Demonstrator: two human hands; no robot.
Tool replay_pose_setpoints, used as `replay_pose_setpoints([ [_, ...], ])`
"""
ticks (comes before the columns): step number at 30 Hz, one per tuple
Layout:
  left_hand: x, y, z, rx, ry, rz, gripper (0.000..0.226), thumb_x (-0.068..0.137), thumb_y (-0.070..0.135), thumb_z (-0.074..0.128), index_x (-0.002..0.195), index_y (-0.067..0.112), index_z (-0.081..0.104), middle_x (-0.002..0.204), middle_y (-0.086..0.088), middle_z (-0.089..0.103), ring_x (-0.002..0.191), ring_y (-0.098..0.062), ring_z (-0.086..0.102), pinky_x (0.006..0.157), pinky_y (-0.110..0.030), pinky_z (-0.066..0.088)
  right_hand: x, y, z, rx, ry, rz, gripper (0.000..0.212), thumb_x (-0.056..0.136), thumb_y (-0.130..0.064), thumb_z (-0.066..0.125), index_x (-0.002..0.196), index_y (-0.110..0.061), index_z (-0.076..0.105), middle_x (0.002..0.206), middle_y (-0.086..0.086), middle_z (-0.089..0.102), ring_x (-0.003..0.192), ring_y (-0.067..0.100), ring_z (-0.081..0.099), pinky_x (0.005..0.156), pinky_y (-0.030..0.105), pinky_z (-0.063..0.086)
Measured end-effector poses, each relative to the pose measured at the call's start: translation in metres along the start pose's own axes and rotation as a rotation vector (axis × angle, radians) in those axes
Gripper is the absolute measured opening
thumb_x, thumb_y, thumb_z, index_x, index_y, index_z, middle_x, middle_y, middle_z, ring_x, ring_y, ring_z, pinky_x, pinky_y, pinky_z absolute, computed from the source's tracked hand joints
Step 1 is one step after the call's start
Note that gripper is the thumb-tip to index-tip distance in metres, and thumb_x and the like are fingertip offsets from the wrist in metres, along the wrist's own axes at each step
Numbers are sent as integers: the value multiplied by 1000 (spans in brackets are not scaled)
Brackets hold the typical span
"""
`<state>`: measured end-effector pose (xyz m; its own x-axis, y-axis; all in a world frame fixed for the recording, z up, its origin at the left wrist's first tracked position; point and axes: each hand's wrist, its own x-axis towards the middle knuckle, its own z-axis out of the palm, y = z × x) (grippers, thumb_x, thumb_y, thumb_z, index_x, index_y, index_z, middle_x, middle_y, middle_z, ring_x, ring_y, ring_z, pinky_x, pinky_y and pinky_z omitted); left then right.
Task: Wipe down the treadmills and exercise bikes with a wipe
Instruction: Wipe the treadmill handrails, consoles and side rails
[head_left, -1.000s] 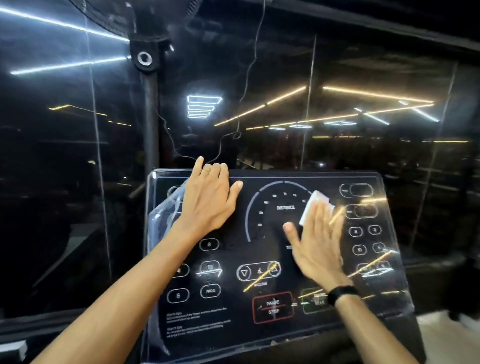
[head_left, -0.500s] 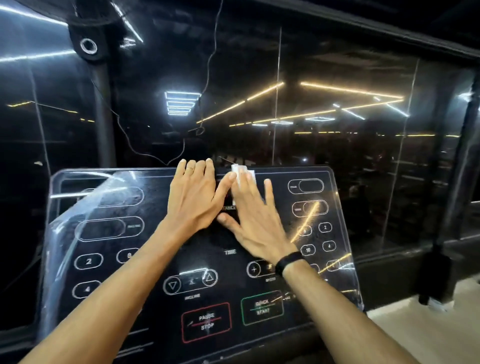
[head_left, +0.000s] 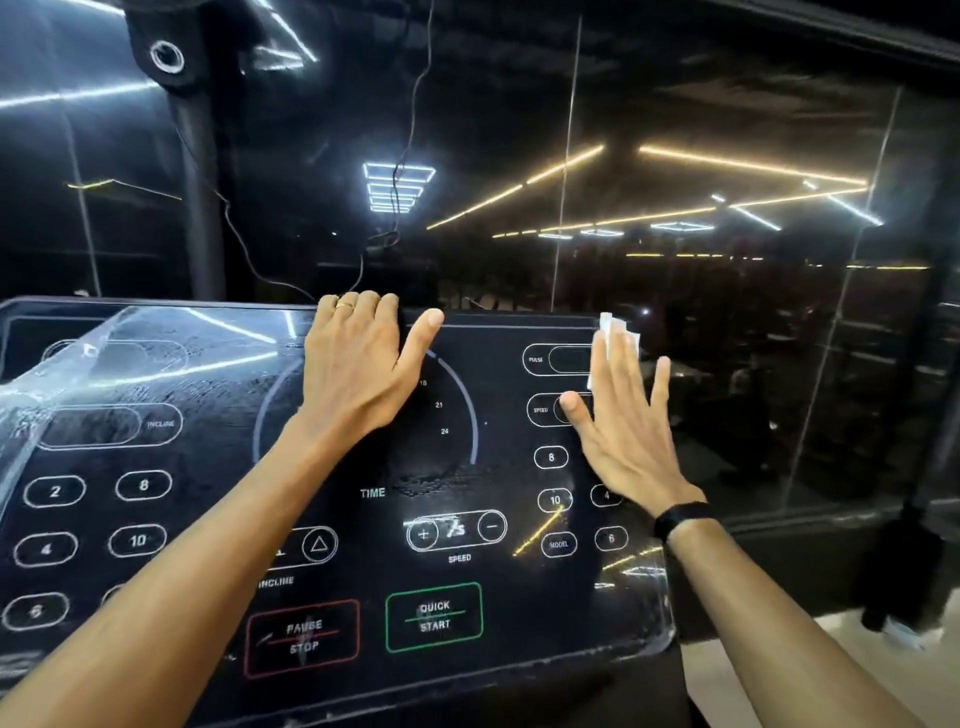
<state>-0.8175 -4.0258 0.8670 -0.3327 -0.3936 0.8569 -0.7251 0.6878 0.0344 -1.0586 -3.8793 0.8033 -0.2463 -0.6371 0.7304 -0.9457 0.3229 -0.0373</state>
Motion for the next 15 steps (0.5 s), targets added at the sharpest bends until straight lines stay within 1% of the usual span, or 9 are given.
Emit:
replay_pose_setpoints([
  [3,-1,-4,1,4,-1,24,72,102,59,16,101,4,62,99,-15,65,101,-35,55,99,-43,34,-9,4,3,99,11,49,83,99,-66,11,154,-16,-26,165,1,-22,152,14,-21,120,50,-19],
  [5,-3,-4,1,1,5,28,69,102,58,18,102,4,61,100,-15,64,102,-35,54,100,-43,33,-22,8,5,157,-3,113,86,96,-71,5,151,-16,-32,166,2,-21,152,11,-19,119,45,-23],
  [7,-5,-3,2,-8,14,31,67,101,57,20,102,4,60,101,-16,63,102,-36,53,102,-44,31,-41,12,8,160,-39,179,87,91,-75,-4,152,-19,-31,165,2,-23,152,11,-19,117,41,-28],
  [9,-5,-1,1,-19,17,32,67,101,58,21,102,4,60,100,-16,62,103,-36,53,103,-45,31,-56,12,11,186,-66,225,85,91,-75,-6,153,-23,-29,164,2,-25,150,11,-24,115,39,-30],
  [12,-5,-2,0,-26,27,31,68,101,60,20,100,4,59,99,-16,62,102,-36,54,103,-46,32,-64,6,14,186,-39,233,83,94,-71,2,153,-22,-28,162,1,-31,148,12,-30,118,45,-25],
  [15,-6,-3,1,-33,23,35,69,100,63,21,99,5,59,98,-14,63,102,-33,54,103,-44,32,-63,-17,16,131,-30,180,85,93,-73,-5,154,-17,-25,162,1,-31,149,15,-28,120,48,-20],
])
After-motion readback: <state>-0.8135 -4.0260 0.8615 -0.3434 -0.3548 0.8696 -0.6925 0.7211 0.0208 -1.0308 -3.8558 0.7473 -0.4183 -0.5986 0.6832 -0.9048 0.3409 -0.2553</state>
